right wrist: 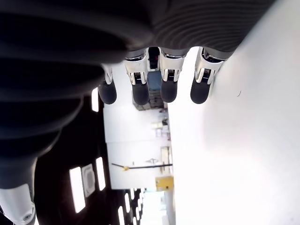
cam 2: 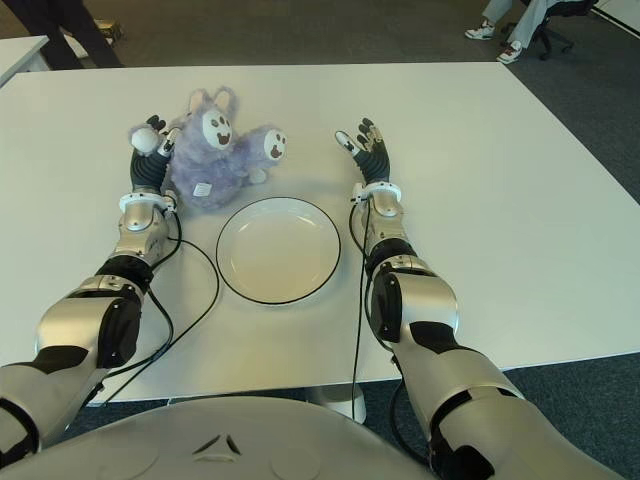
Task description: Put the doll into the plate.
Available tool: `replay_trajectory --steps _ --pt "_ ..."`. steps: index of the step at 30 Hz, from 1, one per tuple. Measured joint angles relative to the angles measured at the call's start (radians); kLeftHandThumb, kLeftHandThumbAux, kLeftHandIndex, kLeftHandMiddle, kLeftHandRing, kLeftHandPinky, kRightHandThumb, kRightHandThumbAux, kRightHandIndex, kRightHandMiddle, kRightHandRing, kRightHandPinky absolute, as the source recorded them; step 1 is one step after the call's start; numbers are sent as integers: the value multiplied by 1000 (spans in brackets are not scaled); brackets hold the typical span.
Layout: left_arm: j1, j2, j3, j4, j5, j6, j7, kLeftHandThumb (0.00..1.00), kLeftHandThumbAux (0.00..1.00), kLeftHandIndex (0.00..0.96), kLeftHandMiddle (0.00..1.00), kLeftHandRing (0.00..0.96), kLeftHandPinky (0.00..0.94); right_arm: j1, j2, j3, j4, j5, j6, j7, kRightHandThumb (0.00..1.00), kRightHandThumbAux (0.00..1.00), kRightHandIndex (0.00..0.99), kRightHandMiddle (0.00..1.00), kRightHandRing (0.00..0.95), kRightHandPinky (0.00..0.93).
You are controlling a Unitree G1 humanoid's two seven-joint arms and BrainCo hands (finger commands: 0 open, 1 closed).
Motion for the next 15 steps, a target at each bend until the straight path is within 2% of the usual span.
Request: replay_trajectory --steps 7,15 --pt "0 -1 0 0 0 0 0 0 472 0 88 63 9 0 -1 -4 0 2 0 5 56 613 26 61 49 51" --pt "0 -6 0 -1 0 -2 0 0 471 0 86 62 34 0 -3 -5 0 2 0 10 59 609 27 60 47 45"
